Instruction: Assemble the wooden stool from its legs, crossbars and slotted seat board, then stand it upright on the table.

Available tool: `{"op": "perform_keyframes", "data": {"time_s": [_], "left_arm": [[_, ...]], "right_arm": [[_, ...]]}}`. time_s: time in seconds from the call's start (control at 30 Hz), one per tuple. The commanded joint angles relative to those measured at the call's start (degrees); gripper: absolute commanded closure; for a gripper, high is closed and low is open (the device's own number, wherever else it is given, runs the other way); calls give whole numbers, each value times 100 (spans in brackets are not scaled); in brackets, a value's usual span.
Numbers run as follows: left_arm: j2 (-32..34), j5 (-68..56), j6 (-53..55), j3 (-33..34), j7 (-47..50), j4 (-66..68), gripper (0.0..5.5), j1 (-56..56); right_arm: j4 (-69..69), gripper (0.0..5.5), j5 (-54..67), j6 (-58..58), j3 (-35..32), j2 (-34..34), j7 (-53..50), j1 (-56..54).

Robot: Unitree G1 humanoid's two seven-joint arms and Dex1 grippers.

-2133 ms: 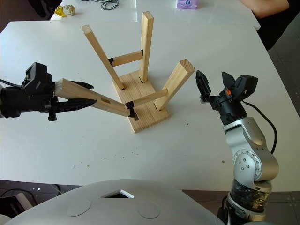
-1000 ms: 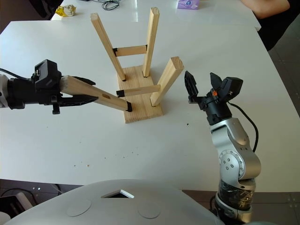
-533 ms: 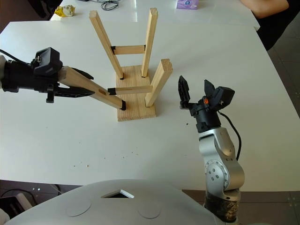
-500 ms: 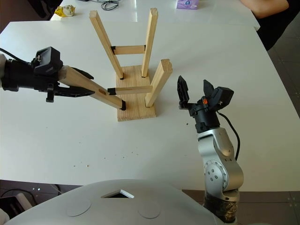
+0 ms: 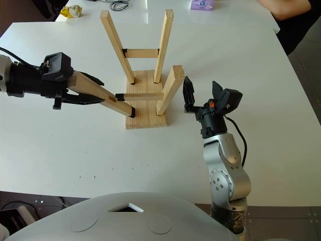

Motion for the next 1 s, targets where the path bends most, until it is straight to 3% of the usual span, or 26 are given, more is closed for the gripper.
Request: {"op": "perform_keyframes", "data": {"time_s": [0.03,0.3,0.57,1.0], "left_arm": [[-230,132,404,-403,-74,290,345,68],[-530,479,227,-827,-471,899,345,-523],[-451,735,-144,-842,-516,583,345,-237],[-609,798,-60,-1106,-831,725,345,-478]], "right_arm": [[147,29,-83,-108,-5,42,9,-102],[330,29,-180,-181,-50,11,36,-335],[388,29,-127,-133,-435,-101,-24,-745],[199,29,-306,46,162,-63,-5,-1008]]}}
